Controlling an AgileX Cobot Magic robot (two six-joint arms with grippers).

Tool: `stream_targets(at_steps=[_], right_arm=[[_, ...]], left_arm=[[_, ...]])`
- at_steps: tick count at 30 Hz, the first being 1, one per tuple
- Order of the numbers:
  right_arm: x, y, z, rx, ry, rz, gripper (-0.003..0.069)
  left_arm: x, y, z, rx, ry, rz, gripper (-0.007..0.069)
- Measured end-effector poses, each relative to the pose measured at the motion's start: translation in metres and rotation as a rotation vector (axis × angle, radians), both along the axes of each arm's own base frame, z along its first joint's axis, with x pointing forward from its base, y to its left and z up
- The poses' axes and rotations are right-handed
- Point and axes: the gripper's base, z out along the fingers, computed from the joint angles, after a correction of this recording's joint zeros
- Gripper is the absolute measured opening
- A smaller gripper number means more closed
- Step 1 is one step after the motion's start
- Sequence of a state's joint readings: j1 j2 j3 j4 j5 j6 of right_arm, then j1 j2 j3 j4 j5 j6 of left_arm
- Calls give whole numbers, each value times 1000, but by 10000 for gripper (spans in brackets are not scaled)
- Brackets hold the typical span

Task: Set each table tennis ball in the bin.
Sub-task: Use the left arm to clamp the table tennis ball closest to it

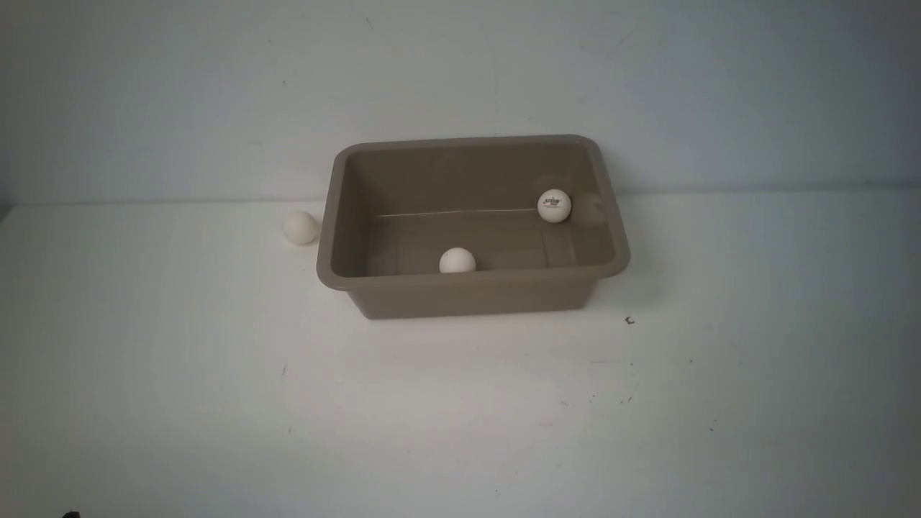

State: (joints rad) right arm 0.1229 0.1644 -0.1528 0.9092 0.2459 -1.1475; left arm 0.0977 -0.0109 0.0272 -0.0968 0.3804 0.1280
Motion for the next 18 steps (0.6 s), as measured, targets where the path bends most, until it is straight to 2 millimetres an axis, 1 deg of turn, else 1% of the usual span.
stream_targets(at_steps=[6,9,11,18], right_arm=[[-8,-3,-33,63,-12,-27,-18],[-10,-4,-44,86,-13,-27,-18],[-9,-4,-47,95,-5,-26,-18],[-10,-3,-48,104,1,-16,-18]], left_arm=[[0,0,0,0,0,0,541],[0,0,0,0,0,0,541],[0,0,0,0,0,0,541],[0,0,0,0,0,0,541]])
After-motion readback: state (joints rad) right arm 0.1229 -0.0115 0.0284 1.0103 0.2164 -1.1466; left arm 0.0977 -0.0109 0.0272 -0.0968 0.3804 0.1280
